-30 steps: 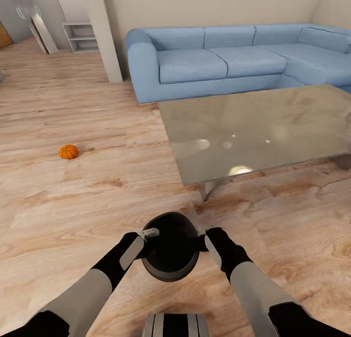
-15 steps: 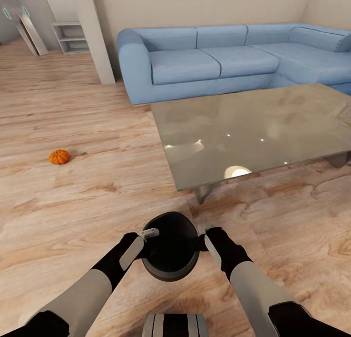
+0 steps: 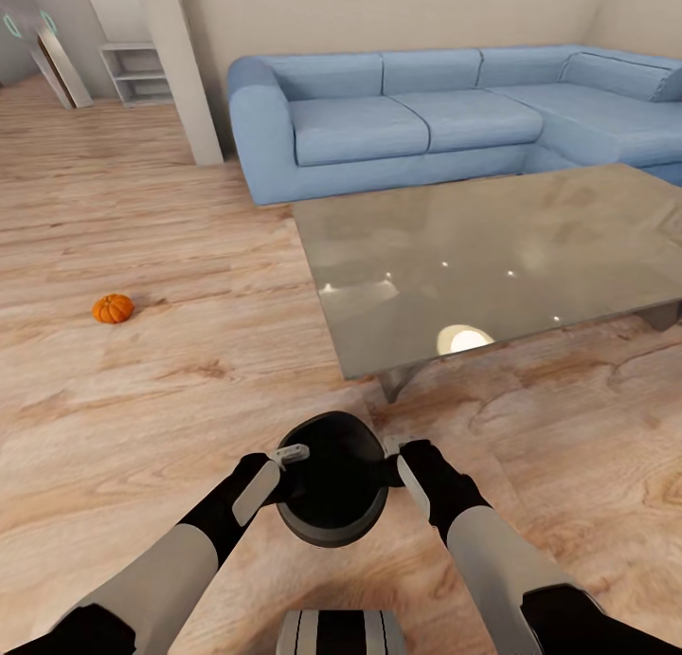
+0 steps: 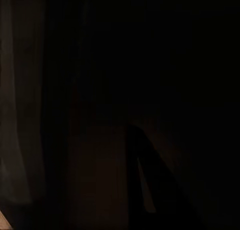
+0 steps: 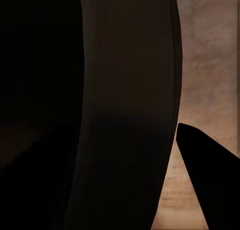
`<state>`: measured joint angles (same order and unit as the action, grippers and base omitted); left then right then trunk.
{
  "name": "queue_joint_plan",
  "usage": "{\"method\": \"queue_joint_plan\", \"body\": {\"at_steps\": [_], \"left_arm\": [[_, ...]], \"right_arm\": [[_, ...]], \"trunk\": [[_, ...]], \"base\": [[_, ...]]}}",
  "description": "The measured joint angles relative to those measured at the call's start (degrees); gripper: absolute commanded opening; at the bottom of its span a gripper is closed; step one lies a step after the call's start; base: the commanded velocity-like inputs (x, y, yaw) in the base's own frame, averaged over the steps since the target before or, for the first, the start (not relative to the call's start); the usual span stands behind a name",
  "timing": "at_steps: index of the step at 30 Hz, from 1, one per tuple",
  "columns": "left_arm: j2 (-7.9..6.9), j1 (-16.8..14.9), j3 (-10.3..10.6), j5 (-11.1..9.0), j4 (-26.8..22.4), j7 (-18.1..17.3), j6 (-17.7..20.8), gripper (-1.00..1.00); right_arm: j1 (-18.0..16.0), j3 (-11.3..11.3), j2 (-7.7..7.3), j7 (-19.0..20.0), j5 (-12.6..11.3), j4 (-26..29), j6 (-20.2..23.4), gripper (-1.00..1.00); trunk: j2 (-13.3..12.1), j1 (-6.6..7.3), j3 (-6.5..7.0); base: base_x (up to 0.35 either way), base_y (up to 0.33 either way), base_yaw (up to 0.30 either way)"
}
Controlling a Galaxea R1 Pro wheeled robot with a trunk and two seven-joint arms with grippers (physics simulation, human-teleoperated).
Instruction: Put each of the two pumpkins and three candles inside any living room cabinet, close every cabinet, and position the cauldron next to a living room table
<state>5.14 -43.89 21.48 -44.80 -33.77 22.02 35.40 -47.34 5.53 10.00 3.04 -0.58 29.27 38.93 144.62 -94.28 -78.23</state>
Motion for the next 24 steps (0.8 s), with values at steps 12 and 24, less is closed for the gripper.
{"method": "queue_joint_plan", "body": {"at_steps": [12,24], "left_arm": [[-0.53,0.06,0.63,0.40,-0.06,0.01,-3.20,1.00],[-0.62,0.14,0.50,0.19,-0.55,0.00,-3.19,1.00]], "right_arm": [[-0.24,-0.18,0.00,-0.05,0.80,0.24,-0.71,1.00],[-0.28,-0.25,0.00,0.02,0.79,0.37,-0.52,1.00]], "trunk": [[-0.02,-0.06,-0.01],[-0.02,-0.06,-0.01]], "base": [[0.013,0.000,0.000],[0.000,0.000,0.000]]}}
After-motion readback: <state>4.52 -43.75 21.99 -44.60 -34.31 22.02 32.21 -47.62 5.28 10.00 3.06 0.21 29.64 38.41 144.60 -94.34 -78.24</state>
